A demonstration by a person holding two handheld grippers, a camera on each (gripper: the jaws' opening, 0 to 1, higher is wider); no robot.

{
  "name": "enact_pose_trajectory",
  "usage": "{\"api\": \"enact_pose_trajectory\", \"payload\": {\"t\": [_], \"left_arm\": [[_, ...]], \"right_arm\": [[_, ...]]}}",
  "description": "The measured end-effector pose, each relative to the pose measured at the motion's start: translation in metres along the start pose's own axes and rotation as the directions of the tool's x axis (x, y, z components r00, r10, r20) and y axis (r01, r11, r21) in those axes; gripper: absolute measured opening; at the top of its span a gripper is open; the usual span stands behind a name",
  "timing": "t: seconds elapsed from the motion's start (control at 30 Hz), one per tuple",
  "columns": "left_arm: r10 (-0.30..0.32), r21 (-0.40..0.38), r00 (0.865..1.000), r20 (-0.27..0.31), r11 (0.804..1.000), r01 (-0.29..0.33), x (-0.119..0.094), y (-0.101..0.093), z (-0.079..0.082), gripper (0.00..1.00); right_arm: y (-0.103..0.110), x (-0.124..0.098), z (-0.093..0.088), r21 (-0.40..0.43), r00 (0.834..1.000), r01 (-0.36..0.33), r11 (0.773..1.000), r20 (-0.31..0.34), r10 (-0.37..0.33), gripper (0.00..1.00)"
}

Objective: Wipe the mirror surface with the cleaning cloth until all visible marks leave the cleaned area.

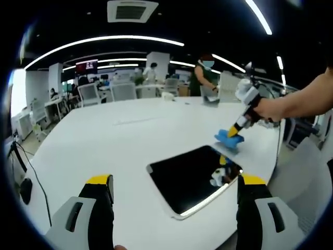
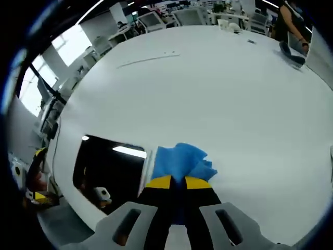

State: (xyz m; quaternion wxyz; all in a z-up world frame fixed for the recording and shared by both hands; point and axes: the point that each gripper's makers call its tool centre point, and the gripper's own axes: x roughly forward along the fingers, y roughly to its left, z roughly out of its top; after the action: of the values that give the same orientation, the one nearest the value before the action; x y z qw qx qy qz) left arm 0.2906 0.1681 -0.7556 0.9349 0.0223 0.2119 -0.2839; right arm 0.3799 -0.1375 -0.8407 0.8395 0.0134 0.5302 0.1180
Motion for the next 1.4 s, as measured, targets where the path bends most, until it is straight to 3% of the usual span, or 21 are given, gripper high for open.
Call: {"api": "enact_pose_trajectory", "payload": {"t": [0.23, 0.3, 0.4, 0.53, 0.63, 0.73, 0.93, 1.03, 1.07, 1.17, 1.23, 1.4], "left_arm": [[0.01, -0.005, 1.0, -0.011, 1.0, -0.01, 0.0, 0.003, -0.003, 0.99], [0.017, -0.009, 1.0, -0.012, 1.0, -0.017, 0.001, 0.005, -0.005, 0.99], [0.026, -0.018, 1.0, -0.017, 1.0, -0.026, 0.001, 0.006, -0.006, 0.99], [0.034, -0.021, 0.999, -0.019, 0.999, -0.034, 0.003, 0.009, -0.007, 0.99], [0.039, -0.028, 0.999, -0.017, 0.999, -0.039, 0.002, 0.011, -0.007, 0.99], [0.029, -0.022, 0.999, -0.023, 0.999, -0.03, 0.003, 0.01, -0.007, 0.99], [-0.024, 0.0, 1.0, -0.021, 1.0, 0.024, 0.009, 0.018, -0.002, 0.99], [-0.066, 0.007, 0.998, 0.004, 0.998, 0.066, 0.01, 0.021, 0.008, 0.99], [-0.077, 0.011, 0.997, 0.005, 0.997, 0.077, 0.009, 0.022, 0.01, 0.99], [-0.116, 0.007, 0.993, 0.016, 0.993, 0.116, 0.005, 0.027, 0.017, 1.0], [-0.125, 0.007, 0.992, 0.022, 0.992, 0.125, 0.002, 0.03, 0.019, 1.0], [-0.074, -0.002, 0.997, 0.033, 0.997, 0.074, -0.001, 0.032, 0.018, 1.0]], "right_arm": [[-0.011, 0.011, -0.007, -0.039, 0.999, 0.032, 0.999, 0.0, -0.032, 0.03], [-0.009, 0.012, -0.003, -0.058, 0.999, 0.025, 0.998, 0.023, -0.023, 0.04], [-0.006, 0.015, -0.004, -0.068, 1.0, 0.018, 0.998, 0.01, -0.017, 0.05], [-0.002, 0.017, -0.008, -0.115, 1.0, 0.018, 0.993, 0.012, -0.017, 0.06], [-0.001, 0.016, -0.009, -0.196, 0.999, 0.03, 0.98, 0.028, -0.025, 0.07], [-0.002, 0.016, -0.007, -0.179, 0.999, 0.034, 0.983, 0.028, -0.029, 0.08], [0.011, 0.015, -0.009, -0.18, 0.998, 0.045, 0.983, 0.043, -0.038, 0.23], [0.018, 0.001, -0.006, -0.076, 0.996, 0.006, 0.997, 0.085, 0.0, 0.24], [0.015, -0.003, 0.0, -0.067, 0.993, 0.015, 0.998, 0.114, -0.008, 0.29], [0.01, -0.029, 0.01, -0.128, 0.981, 0.037, 0.991, 0.192, -0.011, 0.47], [0.004, -0.05, 0.012, -0.144, 0.968, 0.054, 0.988, 0.25, -0.016, 0.52], [-0.012, -0.077, 0.007, -0.207, 0.936, 0.059, 0.977, 0.353, 0.018, 0.74]]}}
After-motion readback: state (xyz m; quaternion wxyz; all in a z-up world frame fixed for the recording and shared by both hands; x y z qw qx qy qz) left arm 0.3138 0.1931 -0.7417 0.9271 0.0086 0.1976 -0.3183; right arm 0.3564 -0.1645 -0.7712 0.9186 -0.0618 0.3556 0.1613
